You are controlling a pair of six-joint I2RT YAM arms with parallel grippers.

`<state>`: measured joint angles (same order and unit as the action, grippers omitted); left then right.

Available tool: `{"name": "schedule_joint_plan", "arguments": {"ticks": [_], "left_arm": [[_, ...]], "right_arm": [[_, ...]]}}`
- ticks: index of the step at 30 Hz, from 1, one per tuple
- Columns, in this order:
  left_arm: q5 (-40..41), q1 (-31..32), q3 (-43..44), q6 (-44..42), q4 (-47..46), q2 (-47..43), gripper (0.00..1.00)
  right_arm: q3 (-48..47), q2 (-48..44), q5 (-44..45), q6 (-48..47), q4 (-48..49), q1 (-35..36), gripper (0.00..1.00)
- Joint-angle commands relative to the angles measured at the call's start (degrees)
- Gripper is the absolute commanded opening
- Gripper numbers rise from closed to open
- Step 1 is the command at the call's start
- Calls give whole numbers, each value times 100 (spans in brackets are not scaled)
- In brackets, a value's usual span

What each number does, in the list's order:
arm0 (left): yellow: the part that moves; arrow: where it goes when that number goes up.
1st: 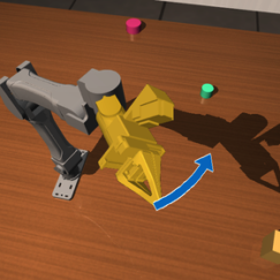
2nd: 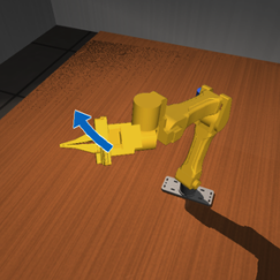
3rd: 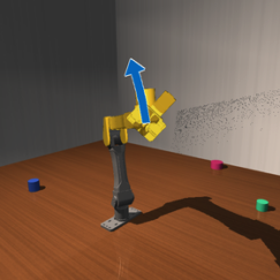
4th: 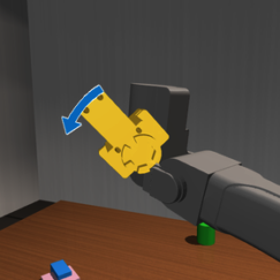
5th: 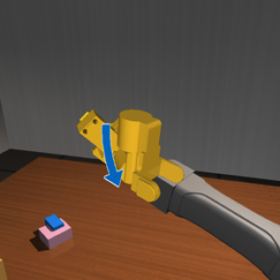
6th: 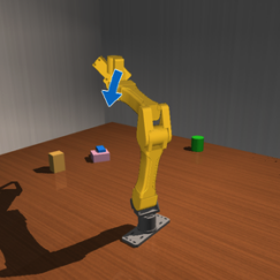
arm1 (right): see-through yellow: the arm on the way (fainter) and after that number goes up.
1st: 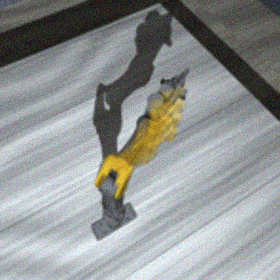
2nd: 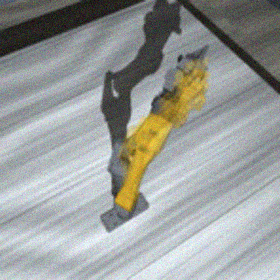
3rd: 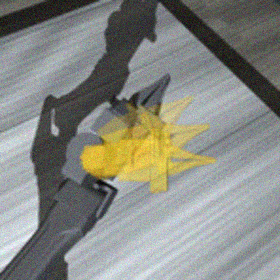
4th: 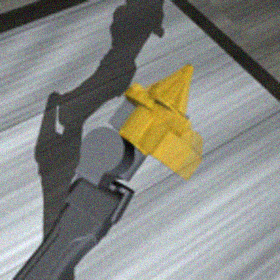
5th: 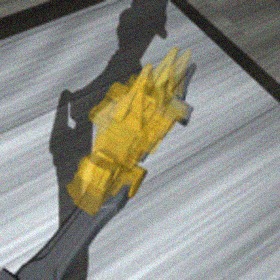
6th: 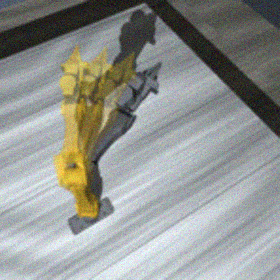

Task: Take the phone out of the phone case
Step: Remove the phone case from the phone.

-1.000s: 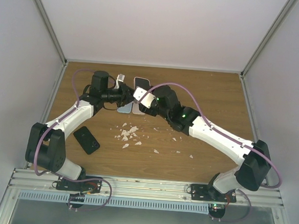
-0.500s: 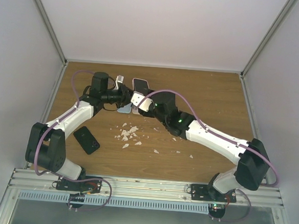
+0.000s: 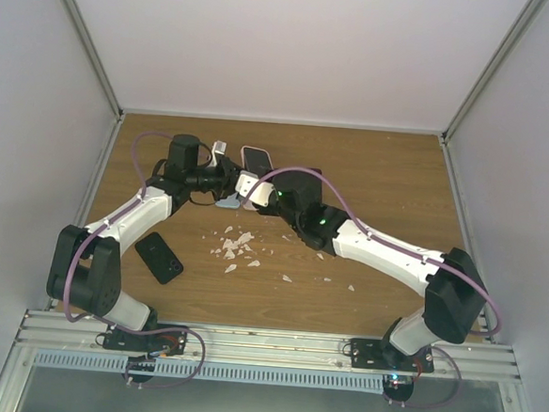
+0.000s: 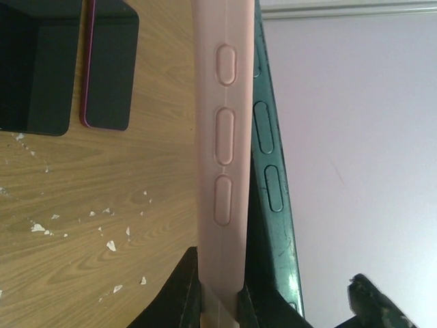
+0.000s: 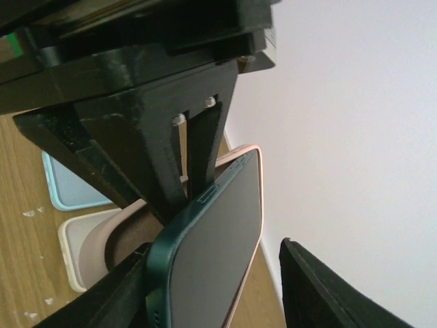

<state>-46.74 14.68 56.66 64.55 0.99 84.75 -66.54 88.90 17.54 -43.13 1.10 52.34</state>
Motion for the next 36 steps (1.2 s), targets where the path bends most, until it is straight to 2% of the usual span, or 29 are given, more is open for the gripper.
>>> {"name": "schedule_joint_plan", "arguments": {"ticks": [1,7,16,25,36], "left_arm": [[-589,50,73,143,-802,-184,0],[-590,56,48,154,-824,-178,0],[-533,67,-25,106,-789,-191,0],[-134,37,58,-367,-276,-47,0],[458,-17,160,-760,239,144,0]], "right_arm": [[112,149,403,-213,-3,-106,44],[222,67,490,-444,390,-134,20],[8,77,436,-487,449,-177,2],[-539,-134,32,-81,-423,-224,1],[-934,-414,-290,177,-979,-224,1]]}}
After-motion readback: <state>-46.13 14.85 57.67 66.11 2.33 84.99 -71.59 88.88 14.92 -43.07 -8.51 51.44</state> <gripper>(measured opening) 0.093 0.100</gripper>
